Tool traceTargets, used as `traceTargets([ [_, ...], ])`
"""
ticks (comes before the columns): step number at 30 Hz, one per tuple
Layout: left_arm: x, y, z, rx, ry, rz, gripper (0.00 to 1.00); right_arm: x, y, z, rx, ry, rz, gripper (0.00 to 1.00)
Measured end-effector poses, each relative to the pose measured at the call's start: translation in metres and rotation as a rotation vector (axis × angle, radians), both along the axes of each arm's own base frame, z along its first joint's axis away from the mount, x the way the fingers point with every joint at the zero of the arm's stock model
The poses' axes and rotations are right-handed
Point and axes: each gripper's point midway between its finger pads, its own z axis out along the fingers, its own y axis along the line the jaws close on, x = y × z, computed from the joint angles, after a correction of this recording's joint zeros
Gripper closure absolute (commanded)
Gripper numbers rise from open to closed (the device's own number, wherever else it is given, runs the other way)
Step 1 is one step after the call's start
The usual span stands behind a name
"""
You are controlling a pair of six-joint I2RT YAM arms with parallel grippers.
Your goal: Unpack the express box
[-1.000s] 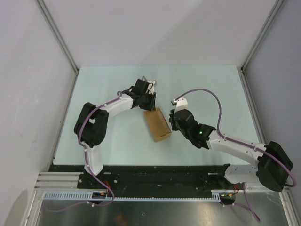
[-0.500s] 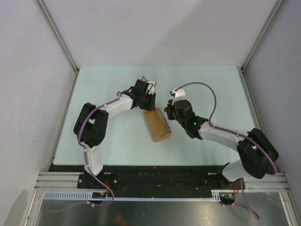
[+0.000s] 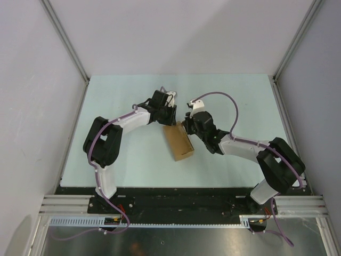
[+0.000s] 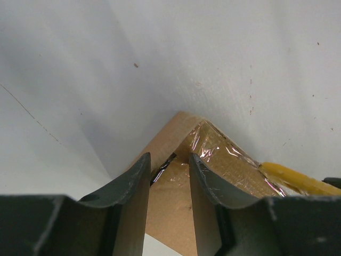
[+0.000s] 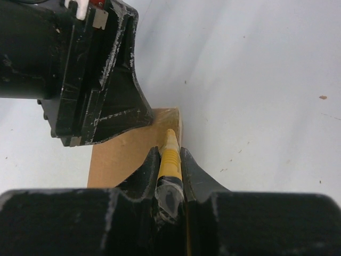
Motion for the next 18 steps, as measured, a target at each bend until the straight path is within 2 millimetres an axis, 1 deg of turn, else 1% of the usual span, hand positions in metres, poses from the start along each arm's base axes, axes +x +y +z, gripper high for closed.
traceTargets([
  [4, 0.0000, 0.0001, 0.0000, 0.000, 0.000, 0.000, 0.62, 0.0012, -0.0014, -0.0046, -0.021, 0.001, 0.001, 1.00],
  [10, 0.0000, 0.0001, -0.0001, -0.001, -0.002, 0.000, 0.63, 0.0033, -0.0043, -0.0039, -0.043, -0.011, -0.007, 1.00],
  [15, 0.0000, 0.0001, -0.0001, -0.001, -0.003, 0.000, 0.63, 0.0027, -0.0034, -0.0087, -0.056, -0.003, -0.001, 1.00],
  [18, 0.0000, 0.0001, -0.0001, -0.001, -0.003, 0.000, 0.63, 0.0028, -0.0021, -0.0082, -0.056, -0.003, 0.001, 1.00],
])
